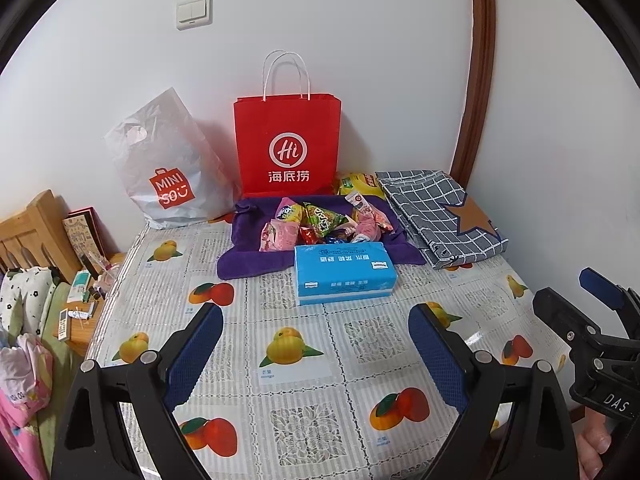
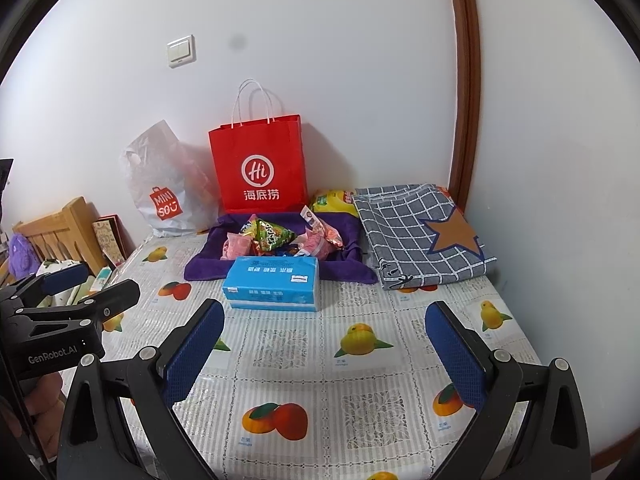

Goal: Organize snacks

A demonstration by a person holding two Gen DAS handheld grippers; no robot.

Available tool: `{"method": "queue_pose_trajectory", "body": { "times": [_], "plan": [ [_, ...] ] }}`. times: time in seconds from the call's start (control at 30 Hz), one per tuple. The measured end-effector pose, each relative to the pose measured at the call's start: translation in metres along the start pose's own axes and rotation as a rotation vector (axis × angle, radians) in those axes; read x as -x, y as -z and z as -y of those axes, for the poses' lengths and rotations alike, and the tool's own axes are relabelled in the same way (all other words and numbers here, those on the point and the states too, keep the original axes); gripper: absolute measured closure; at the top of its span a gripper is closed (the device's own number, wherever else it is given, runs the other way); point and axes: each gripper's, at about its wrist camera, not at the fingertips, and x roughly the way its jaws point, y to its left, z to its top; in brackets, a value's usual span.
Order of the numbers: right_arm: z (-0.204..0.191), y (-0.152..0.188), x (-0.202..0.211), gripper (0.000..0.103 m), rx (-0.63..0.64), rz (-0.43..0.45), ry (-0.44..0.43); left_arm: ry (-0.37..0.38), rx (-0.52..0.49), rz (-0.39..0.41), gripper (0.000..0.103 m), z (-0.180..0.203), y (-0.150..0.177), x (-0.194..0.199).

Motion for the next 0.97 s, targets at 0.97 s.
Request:
{"method": "queue_pose_trajectory", "body": {
  "times": [0.97],
  "plan": [
    [-0.0021,-0.0014,0.0019,0.003,0.015,0.009,-0.008,-0.014,-0.001,0.01,0.009,-0.0014,-0.0005,0.0001]
  ]
}}
